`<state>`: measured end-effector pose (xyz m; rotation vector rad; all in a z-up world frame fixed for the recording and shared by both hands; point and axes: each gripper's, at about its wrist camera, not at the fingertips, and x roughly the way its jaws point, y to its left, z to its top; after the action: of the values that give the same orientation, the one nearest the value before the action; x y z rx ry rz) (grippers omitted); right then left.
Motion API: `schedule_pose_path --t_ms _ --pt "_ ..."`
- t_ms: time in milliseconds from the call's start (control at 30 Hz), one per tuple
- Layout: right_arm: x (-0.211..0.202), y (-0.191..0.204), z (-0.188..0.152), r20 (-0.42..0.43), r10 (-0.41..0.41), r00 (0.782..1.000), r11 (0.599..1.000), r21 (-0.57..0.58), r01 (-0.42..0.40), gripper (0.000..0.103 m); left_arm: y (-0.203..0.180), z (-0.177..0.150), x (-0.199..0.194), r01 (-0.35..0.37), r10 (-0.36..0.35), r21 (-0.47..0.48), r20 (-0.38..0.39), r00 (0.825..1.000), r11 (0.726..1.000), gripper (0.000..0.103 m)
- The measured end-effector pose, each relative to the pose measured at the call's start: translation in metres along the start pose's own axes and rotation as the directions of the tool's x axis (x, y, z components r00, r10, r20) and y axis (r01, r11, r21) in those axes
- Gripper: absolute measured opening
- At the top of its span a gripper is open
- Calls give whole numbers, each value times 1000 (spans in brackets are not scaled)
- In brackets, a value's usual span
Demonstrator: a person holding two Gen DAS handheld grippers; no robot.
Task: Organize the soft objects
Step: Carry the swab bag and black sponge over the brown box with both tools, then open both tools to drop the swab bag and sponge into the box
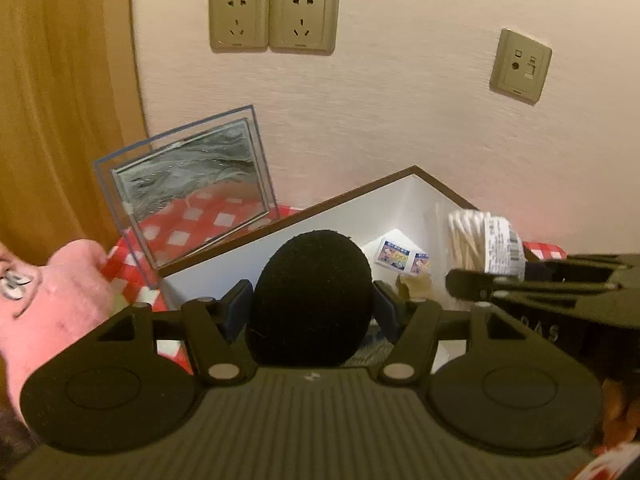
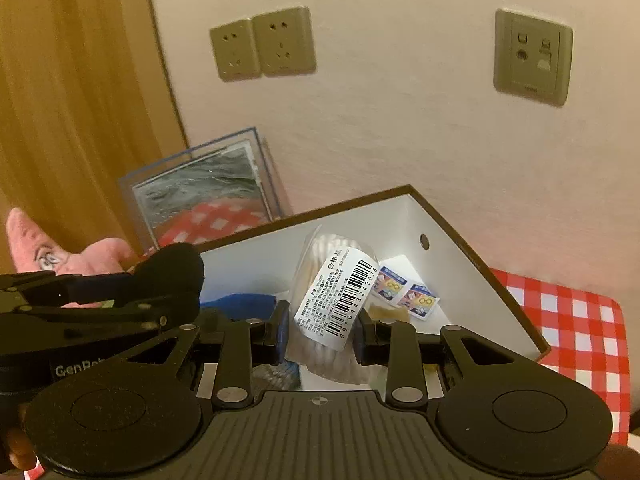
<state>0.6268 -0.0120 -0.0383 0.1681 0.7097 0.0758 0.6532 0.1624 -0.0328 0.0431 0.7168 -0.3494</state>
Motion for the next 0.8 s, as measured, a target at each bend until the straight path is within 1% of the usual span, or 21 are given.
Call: schedule_pose_path --t_ms 67,133,167,200,333,400,467,533,800 --pt "8 -4 3 -13 -4 1000 1000 6 5 31 1 5 11 23 -23 -12 -15 1000 1000 65" --pt "12 -10 7 -8 -11 1000 999 38 12 32 3 11 21 26 -26 -38 -20 999 999 68" --pt "14 -13 10 -3 -5 1000 999 46 6 33 4 13 25 29 -30 -49 -21 999 998 73" --pt "15 -15 12 -4 -6 1000 999 52 6 33 6 15 29 31 -33 -60 -24 999 998 75" --pt "16 -22 17 11 -2 1000 997 79 1 41 8 19 34 23 -25 -70 -29 999 997 75" --pt "15 -24 18 16 -2 1000 996 86 0 48 8 18 33 19 -21 -61 -30 999 998 75" --pt "14 -25 18 30 8 1000 995 95 -11 65 8 16 33 15 -16 -52 -33 999 999 75" --pt "11 -26 18 41 8 999 994 104 -12 69 9 13 31 7 -9 -45 -40 999 999 75" --pt "-14 -20 15 43 29 999 993 110 -33 75 13 -3 3 0 -1 -31 -27 1000 1000 75"
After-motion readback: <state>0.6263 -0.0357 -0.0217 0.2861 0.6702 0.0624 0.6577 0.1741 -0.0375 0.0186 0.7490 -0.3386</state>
